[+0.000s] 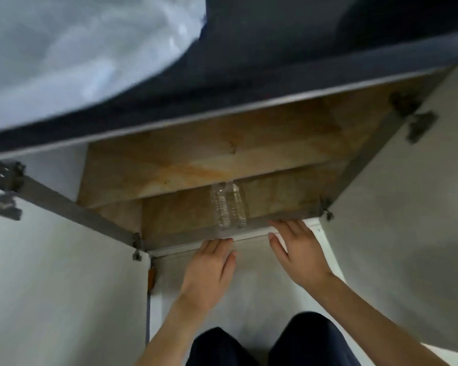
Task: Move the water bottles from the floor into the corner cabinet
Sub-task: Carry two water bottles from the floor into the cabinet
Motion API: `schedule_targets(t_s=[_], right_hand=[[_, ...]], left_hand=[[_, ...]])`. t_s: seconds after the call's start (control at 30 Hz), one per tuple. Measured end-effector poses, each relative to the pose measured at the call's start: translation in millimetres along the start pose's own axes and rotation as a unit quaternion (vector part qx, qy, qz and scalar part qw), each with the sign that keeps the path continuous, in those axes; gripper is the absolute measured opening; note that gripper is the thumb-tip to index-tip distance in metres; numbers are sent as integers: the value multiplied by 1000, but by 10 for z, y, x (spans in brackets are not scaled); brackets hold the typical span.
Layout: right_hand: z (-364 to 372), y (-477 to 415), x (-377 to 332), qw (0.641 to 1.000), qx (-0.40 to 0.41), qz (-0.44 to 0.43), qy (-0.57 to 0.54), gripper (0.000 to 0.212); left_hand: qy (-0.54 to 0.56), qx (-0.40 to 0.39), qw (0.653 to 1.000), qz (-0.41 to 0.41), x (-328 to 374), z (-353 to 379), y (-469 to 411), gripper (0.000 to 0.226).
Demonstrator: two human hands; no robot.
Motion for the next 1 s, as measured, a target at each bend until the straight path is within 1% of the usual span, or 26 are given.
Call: schedule_targets(t_s=[0.13,0.2,0.3,0.37,0.47,0.53,0.6,0.7,0.83,0.87,1.0], right_hand=[[-1345,543,-571,999,7,44,-6,37],[-2095,780,-860,998,3,61,-8,38],[-3149,1103,-1236,995,30,99,-9,41],[-3744,1304,-1450,990,62,123,-4,42],[-4344,1611,-1641,984,114,138,16,33],[-4561,1834,-1697,977,141,159,35,36],[-4626,2096,-1709,967,158,195,49,42],[-4493,2569,-1656,949,149,273,57,49],[-4254,3204,-1491,917,132,373,40,55],[-4240,3346,-1433,909,132,393,35,56],[-4428,3802,-1118,878,163,449,24,57]], left_hand=[[26,-38,999,14,892,-1139,455,53],[40,-44,998,38,1343,-1795,682,57],[38,-25,996,79,1954,-2744,941,56],[49,-11,994,101,2257,-3274,1061,55],[41,5,988,148,2552,-3758,1145,56],[27,9,982,188,2695,-3891,1164,59],[16,-7,974,224,2815,-3852,1152,64],[-11,-68,964,257,2968,-3548,1163,64],[-29,-157,938,308,3252,-3040,1284,80],[-31,-172,932,316,3353,-2933,1310,80],[-30,-214,914,343,3952,-2642,1296,67]])
Point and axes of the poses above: each hand's wrist, its own y-axis away from the middle knuckle, its own z-axis out of the palm, x = y × z, the point moved 2 cm from there along -y, towards the middle knuckle, and after that the axes turned 11 degrees about -x, right-handed, at the moved point
